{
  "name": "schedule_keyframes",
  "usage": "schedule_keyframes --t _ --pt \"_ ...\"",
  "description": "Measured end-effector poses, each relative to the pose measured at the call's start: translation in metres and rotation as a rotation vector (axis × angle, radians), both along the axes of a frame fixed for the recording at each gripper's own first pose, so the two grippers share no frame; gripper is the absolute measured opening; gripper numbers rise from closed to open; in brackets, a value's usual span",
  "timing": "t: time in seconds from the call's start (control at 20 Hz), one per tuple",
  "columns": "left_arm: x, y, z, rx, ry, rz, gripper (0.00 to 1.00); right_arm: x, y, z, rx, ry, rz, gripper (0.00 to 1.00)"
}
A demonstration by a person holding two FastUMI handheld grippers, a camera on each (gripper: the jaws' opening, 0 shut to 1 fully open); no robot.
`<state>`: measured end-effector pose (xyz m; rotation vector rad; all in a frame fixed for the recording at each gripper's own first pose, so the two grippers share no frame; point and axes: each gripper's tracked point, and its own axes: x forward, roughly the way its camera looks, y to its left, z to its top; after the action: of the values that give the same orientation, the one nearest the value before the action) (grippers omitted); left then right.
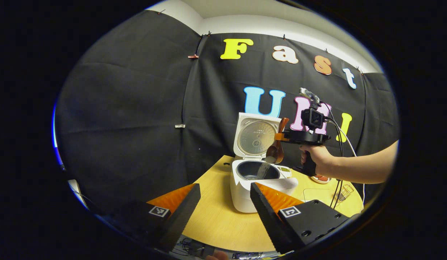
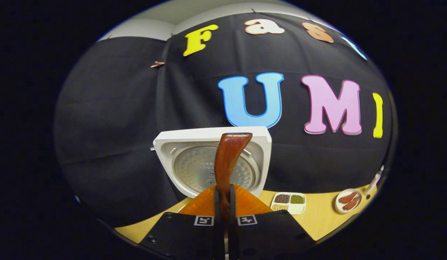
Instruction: Close the left gripper, press the button to open the rice cooker; take a wooden spoon from the chopstick holder with the right hand, scoop a spoonful of rice and pour it into the rice cooker, then put the wooden spoon back into the chopstick holder.
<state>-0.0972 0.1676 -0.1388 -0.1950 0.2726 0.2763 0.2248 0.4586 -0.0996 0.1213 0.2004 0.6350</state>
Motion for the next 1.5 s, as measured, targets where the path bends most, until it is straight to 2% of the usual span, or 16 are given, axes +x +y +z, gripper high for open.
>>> schedule_keyframes --t 0.25,0.55,0.6,0.8,1.0,1.15,1.2,1.5 --pt "-0.003 0.001 -0.002 -0.006 0.002 0.005 0.95 -0.023 0.032 0.015 -0.243 -0.249 0.174 0.09" --pt "-0.005 0.005 -0.002 -0.001 -0.001 0.008 0.95 -0.058 0.057 0.016 -0.457 -0.492 0.344 0.08" --pt "-0.006 0.005 -0.002 0.0 -0.001 0.009 0.98 -0.062 0.06 0.014 -0.476 -0.518 0.363 0.09" --pt "-0.01 0.005 -0.001 0.005 0.002 0.012 0.96 -0.069 0.063 0.008 -0.515 -0.542 0.393 0.09" --pt "-0.014 0.004 -0.002 0.006 0.004 0.013 0.96 -0.062 0.057 0.0 -0.443 -0.421 0.349 0.08" --pt "-0.016 0.002 -0.001 0.012 0.003 0.01 0.95 -0.049 0.04 -0.005 -0.31 -0.235 0.259 0.12" --pt "-0.018 0.001 -0.001 0.015 0.003 0.009 0.96 -0.046 0.034 -0.006 -0.263 -0.175 0.232 0.09" --pt "-0.024 -0.006 0.003 0.018 0.006 0.002 0.95 -0.016 -0.002 -0.006 0.039 0.117 0.093 0.09"
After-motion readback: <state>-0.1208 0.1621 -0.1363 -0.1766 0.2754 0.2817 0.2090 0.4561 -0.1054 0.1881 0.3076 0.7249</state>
